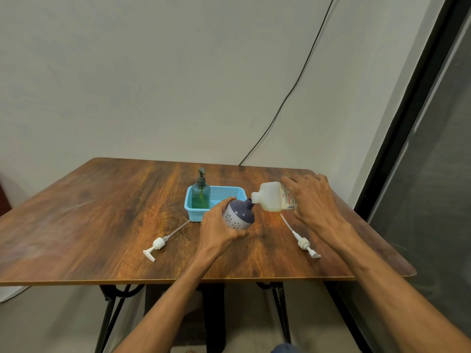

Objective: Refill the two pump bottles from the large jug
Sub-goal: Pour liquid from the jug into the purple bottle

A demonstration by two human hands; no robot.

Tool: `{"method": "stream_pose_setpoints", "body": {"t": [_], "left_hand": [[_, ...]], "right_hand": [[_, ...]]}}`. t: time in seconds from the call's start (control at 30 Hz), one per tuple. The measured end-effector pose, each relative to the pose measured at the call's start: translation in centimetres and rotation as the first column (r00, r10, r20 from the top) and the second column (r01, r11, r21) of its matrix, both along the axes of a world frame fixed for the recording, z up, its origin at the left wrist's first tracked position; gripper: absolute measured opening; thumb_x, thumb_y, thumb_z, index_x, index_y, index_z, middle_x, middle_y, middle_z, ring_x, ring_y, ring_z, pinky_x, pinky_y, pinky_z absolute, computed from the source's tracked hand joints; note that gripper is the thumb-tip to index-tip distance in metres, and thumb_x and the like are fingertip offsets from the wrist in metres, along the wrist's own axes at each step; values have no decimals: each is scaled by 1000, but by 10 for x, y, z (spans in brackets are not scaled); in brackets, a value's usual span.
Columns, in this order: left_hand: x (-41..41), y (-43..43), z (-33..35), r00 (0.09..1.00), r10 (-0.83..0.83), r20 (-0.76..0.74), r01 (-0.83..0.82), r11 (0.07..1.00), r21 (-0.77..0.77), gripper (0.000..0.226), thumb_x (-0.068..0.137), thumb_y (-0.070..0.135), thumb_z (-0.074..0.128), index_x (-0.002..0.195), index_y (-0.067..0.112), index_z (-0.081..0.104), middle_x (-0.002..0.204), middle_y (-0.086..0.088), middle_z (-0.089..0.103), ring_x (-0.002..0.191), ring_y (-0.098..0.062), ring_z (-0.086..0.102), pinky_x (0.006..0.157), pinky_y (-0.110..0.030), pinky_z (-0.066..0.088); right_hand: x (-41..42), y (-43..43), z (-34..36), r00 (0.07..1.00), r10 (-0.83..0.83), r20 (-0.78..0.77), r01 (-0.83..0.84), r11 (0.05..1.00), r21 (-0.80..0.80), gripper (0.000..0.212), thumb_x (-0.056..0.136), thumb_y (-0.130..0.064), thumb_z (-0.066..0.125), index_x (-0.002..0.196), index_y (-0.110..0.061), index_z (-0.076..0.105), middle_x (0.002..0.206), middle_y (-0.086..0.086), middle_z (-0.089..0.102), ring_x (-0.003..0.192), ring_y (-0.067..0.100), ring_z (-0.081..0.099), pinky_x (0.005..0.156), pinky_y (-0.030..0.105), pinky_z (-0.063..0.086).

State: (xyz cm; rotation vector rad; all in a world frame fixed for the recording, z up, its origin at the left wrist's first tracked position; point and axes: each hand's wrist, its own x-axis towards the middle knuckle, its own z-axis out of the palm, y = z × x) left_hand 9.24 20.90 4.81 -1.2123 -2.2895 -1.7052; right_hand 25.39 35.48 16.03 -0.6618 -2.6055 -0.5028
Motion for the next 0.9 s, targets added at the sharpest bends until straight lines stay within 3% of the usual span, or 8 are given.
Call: {"method": "stream_pose_setpoints", "body": {"t": [0.1,0.43,0.63,0.83,0.9], "left_hand": [[-1,0,0,1000,-1,-9,1,1000,-10,84,62,32,91,134,14,52,126,-5,62,114,-17,58,97,-25,44],[1,0,0,1000,0,-16,0,1000,-6,83,62,33,91,134,15,52,126,-4,62,110,-10,56,94,-20,41],[2,0,0,1000,4,-5,-4,1000,-5,83,63,31,91,134,15,52,127,-5,62,114,-16,58,95,-21,42],[4,-1,2,1000,-6,-21,6,1000,1,83,61,30,91,133,14,53,124,-3,63,106,-6,54,88,-8,37],[4,-1,1,1000,-5,-17,5,1000,-4,84,61,31,91,133,14,53,125,-4,63,109,-8,56,92,-13,40]], "right_hand": [[0,1,0,1000,-1,0,1,1000,-2,67,81,-20,72,141,-29,42,132,2,59,121,27,53,105,47,34],[-1,1,-2,1000,-10,3,10,1000,16,66,80,-23,74,139,-29,44,131,1,59,119,27,54,104,46,36],[-1,4,-3,1000,2,-12,-1,1000,20,66,80,-21,73,139,-30,44,129,0,60,117,26,55,102,46,35],[0,4,-3,1000,1,-11,0,1000,19,65,80,-21,72,138,-30,44,131,-1,60,116,26,56,103,46,35],[0,4,-3,1000,1,-9,-1,1000,16,66,80,-22,73,139,-31,44,132,-1,60,118,26,55,103,46,35]]}}
